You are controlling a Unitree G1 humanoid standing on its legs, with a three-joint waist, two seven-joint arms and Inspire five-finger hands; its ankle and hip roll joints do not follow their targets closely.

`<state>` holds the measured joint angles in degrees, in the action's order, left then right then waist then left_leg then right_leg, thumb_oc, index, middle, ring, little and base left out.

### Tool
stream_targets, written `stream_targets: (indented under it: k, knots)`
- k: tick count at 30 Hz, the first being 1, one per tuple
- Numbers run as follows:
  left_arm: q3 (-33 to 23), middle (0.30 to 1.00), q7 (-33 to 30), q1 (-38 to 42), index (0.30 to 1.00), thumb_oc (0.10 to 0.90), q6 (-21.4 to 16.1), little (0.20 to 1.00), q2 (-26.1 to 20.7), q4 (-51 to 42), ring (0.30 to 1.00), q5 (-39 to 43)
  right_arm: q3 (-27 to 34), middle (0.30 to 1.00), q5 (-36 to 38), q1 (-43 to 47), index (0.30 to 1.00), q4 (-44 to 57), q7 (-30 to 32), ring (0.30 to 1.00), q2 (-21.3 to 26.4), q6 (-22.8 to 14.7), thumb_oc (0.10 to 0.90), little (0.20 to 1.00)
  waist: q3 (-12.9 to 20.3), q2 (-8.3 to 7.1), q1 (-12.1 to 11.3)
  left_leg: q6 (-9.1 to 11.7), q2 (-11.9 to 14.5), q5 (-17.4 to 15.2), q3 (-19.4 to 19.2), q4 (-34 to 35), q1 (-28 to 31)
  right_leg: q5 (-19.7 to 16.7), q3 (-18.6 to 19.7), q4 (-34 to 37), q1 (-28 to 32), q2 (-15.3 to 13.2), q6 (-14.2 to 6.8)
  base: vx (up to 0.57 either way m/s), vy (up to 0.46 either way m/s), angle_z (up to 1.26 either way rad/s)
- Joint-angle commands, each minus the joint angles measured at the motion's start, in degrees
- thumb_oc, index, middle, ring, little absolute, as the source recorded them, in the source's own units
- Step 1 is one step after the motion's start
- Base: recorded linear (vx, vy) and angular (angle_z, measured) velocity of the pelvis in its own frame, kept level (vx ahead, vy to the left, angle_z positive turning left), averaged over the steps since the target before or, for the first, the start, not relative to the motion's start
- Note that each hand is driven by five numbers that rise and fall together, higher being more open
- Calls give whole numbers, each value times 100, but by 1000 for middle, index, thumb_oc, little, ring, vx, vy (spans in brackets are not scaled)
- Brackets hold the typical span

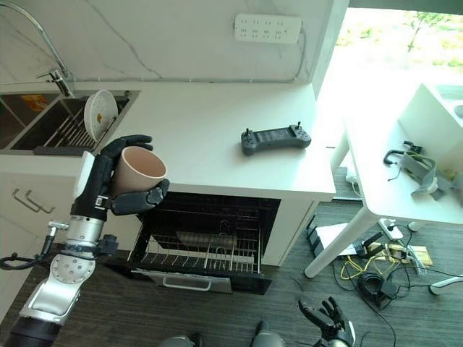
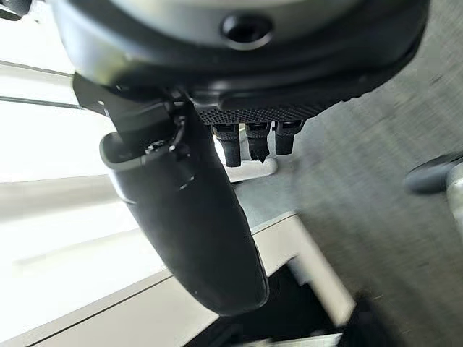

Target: Place the dishes in the dishwasher.

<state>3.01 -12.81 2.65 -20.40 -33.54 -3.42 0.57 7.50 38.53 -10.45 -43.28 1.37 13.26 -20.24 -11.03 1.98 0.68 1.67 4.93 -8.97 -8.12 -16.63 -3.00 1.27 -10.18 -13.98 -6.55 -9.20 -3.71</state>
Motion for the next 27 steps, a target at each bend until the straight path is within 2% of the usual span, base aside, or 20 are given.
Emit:
stream_targets:
  k: [1, 2, 9, 11, 12, 14, 16, 17, 19, 22, 23, 27]
  knots:
    - [-402, 300, 426, 358, 300, 400, -664, 300, 155, -625, 300, 1330, 420, 900, -349, 303, 900, 395, 768, 900, 472, -1306, 800, 900, 323, -3, 178, -101, 183, -733, -56, -56, -143, 1392, -248, -321, 467, -129, -262, -2, -5, -15]
    - [-391, 300, 687, 275, 300, 400, -734, 300, 349, -615, 300, 2016, 613, 900, -695, 273, 900, 942, 1113, 900, 562, -1452, 800, 900, 331, -32, 230, -125, 172, -759, -91, -56, -111, 1370, -179, -321, 415, -112, -280, -7, -9, -13]
    - [-325, 300, 1332, -106, 300, 400, -761, 300, 1115, -529, 300, 4338, 622, 900, -1874, 102, 900, 3392, 1708, 900, 609, -1664, 800, 900, 345, -101, 428, -234, 112, -836, -174, -56, 48, 1310, 119, -321, 337, -13, -271, 7, -1, -25]
    - [-284, 300, 1475, -175, 300, 400, -705, 300, 1398, -543, 300, 5218, 485, 900, -2144, 59, 900, 4131, 1642, 900, 740, -1681, 800, 900, 350, -113, 515, -260, 108, -863, -238, -56, 117, 1296, 229, -321, 318, 16, -268, 7, 31, -36]
    - [-276, 300, 1502, -185, 300, 400, -704, 300, 1444, -543, 300, 5342, 462, 900, -2132, 53, 900, 4254, 1577, 900, 763, -1656, 800, 900, 350, -116, 530, -262, 110, -867, -254, -56, 129, 1292, 243, -321, 316, 18, -268, 12, 35, -31]
    - [-191, 300, 1612, -204, 300, 400, -582, 300, 1661, -629, 300, 6185, 275, 900, -2063, 70, 900, 4793, 1137, 900, 860, -1533, 800, 900, 358, -128, 566, -276, 108, -879, -288, -56, 163, 1282, 297, -321, 306, 24, -270, 8, 29, -30]
    - [-111, 300, 1631, -183, 300, 400, -458, 300, 1772, -703, 300, 6519, 86, 900, -1891, 121, 900, 5127, 689, 900, 977, -1347, 800, 900, 357, -142, 579, -279, 112, -889, -309, -56, 188, 1285, 311, -321, 312, 19, -274, -6, 18, -14]
    - [-26, 300, 1634, -160, 300, 400, -431, 300, 1834, -728, 300, 6638, -62, 900, -1508, 182, 900, 5264, 147, 900, 1010, -1209, 800, 900, 363, -148, 581, -276, 113, -888, -318, -56, 197, 1288, 313, -321, 314, 15, -274, -8, 16, -8]
    - [103, 300, 1638, -129, 300, 400, -370, 300, 1910, -804, 300, 6749, -321, 900, -1189, 283, 900, 5561, -390, 900, 1076, -939, 800, 900, 373, -166, 556, -267, 109, -880, -312, -56, 195, 1289, 297, -321, 319, 3, -275, 0, 0, 0]
    - [279, 300, 1655, -76, 300, 400, -308, 300, 1954, -884, 300, 6773, -734, 900, -967, 492, 900, 5915, -952, 900, 1220, -617, 800, 900, 396, -187, 475, -251, 112, -860, -275, -56, 177, 1296, 233, -321, 336, -24, -274, -4, -5, 2]
    - [379, 300, 1626, -22, 300, 400, -303, 300, 1959, -886, 300, 6752, -998, 900, -1030, 674, 900, 6035, -1203, 900, 1328, -333, 800, 900, 418, -195, 409, -235, 111, -847, -228, -56, 161, 1304, 174, -321, 355, -40, -271, -8, -16, 9]
    - [587, 300, 1502, 82, 300, 400, -302, 300, 1988, -839, 300, 6500, -1533, 900, -1176, 1161, 900, 6095, -1190, 900, 1411, 46, 800, 900, 498, -211, 239, -199, 114, -791, -133, -56, 88, 1310, 52, -321, 367, -67, -244, 3, -28, 20]
